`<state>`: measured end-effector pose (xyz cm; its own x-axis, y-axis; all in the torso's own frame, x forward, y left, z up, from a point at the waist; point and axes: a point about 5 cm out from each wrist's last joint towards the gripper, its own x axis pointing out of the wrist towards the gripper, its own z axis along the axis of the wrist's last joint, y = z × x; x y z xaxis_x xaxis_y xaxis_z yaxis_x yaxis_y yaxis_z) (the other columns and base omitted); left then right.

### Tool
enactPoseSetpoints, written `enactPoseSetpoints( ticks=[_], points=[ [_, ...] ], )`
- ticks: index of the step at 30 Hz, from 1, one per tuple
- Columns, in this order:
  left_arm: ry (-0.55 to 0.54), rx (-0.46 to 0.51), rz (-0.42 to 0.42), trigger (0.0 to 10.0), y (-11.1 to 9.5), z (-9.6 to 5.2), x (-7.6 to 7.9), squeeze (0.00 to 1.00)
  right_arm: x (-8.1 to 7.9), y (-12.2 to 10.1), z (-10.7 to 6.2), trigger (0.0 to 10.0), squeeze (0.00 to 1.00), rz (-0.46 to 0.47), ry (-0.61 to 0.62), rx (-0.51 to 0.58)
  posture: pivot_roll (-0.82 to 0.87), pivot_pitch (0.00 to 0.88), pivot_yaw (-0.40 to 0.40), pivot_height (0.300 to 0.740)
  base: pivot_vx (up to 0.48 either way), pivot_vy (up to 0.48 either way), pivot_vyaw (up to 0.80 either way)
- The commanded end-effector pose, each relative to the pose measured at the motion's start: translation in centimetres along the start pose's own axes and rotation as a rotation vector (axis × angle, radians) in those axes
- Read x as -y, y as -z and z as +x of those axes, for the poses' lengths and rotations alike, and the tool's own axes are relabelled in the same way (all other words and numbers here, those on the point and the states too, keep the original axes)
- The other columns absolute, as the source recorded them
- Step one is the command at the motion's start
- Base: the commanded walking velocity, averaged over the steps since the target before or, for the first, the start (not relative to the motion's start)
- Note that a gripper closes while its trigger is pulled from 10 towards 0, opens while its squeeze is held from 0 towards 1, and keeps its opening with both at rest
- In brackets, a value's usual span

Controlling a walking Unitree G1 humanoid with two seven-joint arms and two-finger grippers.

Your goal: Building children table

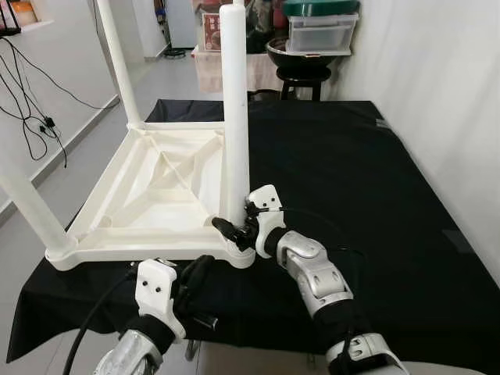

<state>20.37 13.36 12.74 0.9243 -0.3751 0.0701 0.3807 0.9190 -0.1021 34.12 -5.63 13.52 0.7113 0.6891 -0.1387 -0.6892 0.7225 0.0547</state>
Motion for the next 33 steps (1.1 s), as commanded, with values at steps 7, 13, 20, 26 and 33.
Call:
enactPoseSetpoints(
  ticks=[7,13,20,26,33],
  points=[
    [-0.005,-0.010,0.008,10.0,0.4,0.2,0.0,0.00,0.5,-3.1,0.0,10.0,0.00,-0.112,-0.512,0.014,0.02,0.000,-0.032,0.740,0.000,0.000,0.00],
    [-0.007,-0.008,0.006,10.0,0.4,0.1,0.1,0.00,1.0,-3.6,0.7,10.0,0.00,-0.100,-0.555,-0.005,0.03,0.000,-0.038,0.740,0.000,0.000,0.00],
    [-0.009,-0.007,0.006,10.0,0.4,0.1,0.2,0.00,1.0,-3.5,0.7,0.0,0.00,-0.047,-0.636,-0.009,0.04,0.000,-0.038,0.740,0.000,0.000,0.00],
    [-0.009,-0.004,0.005,10.0,0.3,0.0,0.3,0.00,1.9,-2.2,0.0,0.0,0.00,-0.036,-0.580,-0.024,0.02,0.007,-0.033,0.740,0.000,0.000,0.00],
    [-0.010,-0.002,0.005,10.0,0.1,-0.2,0.2,0.00,3.6,0.5,-0.4,0.0,0.00,0.005,-0.008,-0.082,0.01,0.023,-0.049,0.740,0.000,0.000,0.00]
  ],
)
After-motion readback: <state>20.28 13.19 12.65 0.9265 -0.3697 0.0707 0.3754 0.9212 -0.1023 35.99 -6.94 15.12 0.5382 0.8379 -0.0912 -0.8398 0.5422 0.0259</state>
